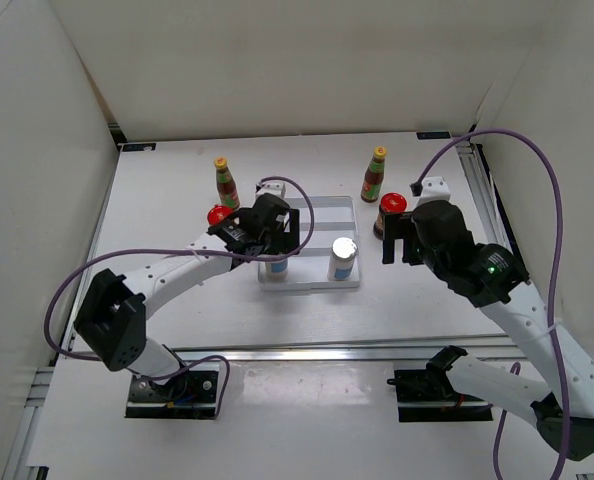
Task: Organize the condiment bottles
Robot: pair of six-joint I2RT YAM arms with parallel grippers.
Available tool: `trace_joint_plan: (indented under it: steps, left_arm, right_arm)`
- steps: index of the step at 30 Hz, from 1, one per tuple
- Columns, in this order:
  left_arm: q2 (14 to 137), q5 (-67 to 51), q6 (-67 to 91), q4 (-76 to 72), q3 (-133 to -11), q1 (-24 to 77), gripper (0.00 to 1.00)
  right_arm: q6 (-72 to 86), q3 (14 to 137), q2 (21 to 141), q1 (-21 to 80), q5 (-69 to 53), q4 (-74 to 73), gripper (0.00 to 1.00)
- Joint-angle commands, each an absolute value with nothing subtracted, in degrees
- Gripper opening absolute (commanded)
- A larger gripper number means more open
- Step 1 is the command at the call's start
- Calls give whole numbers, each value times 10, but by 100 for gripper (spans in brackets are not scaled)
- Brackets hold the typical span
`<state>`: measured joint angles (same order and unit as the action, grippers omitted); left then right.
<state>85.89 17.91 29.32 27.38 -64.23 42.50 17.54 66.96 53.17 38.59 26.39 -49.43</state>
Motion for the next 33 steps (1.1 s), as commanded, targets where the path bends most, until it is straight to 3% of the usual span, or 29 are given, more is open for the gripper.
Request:
trace_joint_plan:
  steps: [1,10,13,18,21,24,28,33]
  left_arm:
    - [818,200,266,261,-681,429,100]
    - [675,240,119,261,-704,429,100]
    - [621,264,73,250,-637,396,100]
    - [513,307,31,238,-504,341,100]
    - [442,348,24,187,-395,341,100]
    - [354,316,-7,109,-325,341,100]
    - [373,371,3,99,-325,341,100]
    - [424,359,14,116,-345,341,100]
  right_arm:
    - [170,676,539,384,292,-490,100]
    - [138,707,613,340,266,-443,100]
    - [118,747,675,301,254,-443,100]
    - [112,801,768,201,129,-432,100]
    - [118,838,813,176,67,-432,100]
    - [118,869,870,176,44,-432,100]
    - [123,875,923,176,54,-420,100]
    - [118,887,983,176,82,-426,100]
